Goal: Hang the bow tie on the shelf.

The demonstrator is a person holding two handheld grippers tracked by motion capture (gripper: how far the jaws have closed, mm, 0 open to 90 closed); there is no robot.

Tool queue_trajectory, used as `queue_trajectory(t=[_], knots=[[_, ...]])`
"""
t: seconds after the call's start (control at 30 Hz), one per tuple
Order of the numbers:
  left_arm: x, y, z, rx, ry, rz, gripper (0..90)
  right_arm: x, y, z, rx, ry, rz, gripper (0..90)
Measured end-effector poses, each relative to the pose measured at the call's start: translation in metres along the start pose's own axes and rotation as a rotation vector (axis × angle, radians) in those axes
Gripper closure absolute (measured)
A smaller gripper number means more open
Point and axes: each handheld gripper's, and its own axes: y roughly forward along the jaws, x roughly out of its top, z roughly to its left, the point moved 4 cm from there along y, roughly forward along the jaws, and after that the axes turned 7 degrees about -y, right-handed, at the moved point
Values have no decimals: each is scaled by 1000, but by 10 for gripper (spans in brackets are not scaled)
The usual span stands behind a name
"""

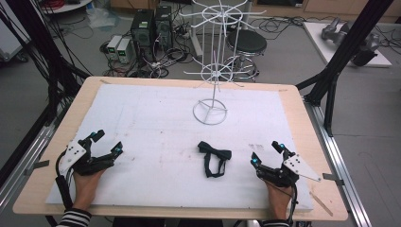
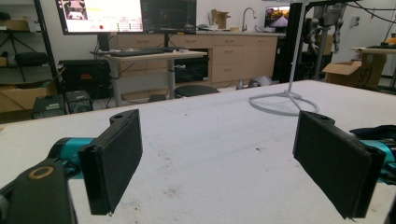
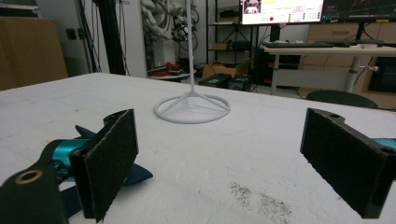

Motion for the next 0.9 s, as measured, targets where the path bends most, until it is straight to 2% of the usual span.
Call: queue_trajectory(t=[0.73, 0.9], knots=[[0, 0, 1, 1, -3, -1, 161, 0, 0, -1, -9, 10, 7, 104], [0, 0, 1, 1, -3, -4, 161, 0, 1, -3, -6, 28, 14, 104]])
